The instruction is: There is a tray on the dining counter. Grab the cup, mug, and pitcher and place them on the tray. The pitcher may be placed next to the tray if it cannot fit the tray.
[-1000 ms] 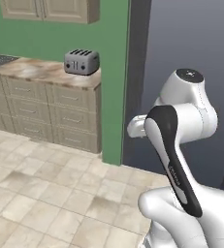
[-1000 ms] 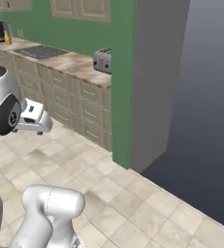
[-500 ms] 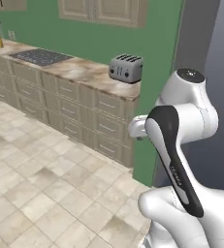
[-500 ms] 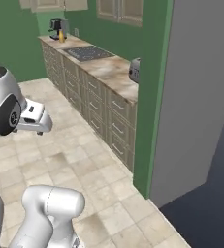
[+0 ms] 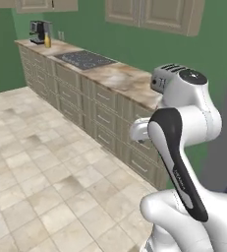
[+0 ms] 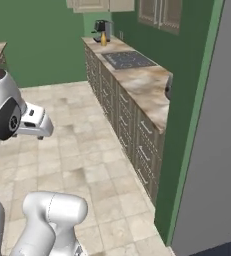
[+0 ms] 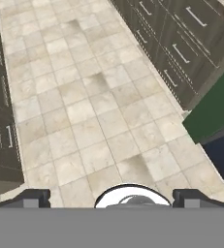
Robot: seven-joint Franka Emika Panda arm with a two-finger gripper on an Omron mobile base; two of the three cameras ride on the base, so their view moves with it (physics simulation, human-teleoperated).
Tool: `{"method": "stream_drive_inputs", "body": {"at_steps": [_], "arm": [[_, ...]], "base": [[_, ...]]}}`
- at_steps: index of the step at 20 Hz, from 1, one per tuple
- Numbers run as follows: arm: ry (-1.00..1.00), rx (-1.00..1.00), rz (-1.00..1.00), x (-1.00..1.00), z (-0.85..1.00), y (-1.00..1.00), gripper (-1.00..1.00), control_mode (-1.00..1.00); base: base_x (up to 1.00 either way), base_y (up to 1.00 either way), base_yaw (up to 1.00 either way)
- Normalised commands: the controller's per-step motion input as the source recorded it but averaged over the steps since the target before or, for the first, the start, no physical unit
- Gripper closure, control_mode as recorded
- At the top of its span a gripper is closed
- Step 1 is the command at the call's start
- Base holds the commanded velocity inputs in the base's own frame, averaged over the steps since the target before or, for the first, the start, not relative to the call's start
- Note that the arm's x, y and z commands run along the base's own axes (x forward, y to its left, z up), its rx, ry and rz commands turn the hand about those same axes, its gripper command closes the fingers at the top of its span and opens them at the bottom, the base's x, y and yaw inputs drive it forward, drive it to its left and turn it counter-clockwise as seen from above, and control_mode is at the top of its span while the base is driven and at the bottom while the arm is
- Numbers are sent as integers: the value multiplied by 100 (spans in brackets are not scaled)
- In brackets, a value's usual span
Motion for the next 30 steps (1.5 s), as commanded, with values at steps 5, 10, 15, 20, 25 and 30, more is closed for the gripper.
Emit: {"method": "stream_drive_inputs", "body": {"at_steps": [5,10,15,20,25,30], "arm": [[0,0,0,0,0,0,-100,100],[0,0,0,0,0,0,-100,100],[0,0,0,0,0,0,-100,100],[0,0,0,0,0,0,-100,100],[0,0,0,0,0,0,-100,100],[0,0,0,0,0,0,-100,100]], "base": [[100,-7,24],[100,2,7],[100,30,2],[96,52,-1],[90,65,-11],[83,66,-13]]}}
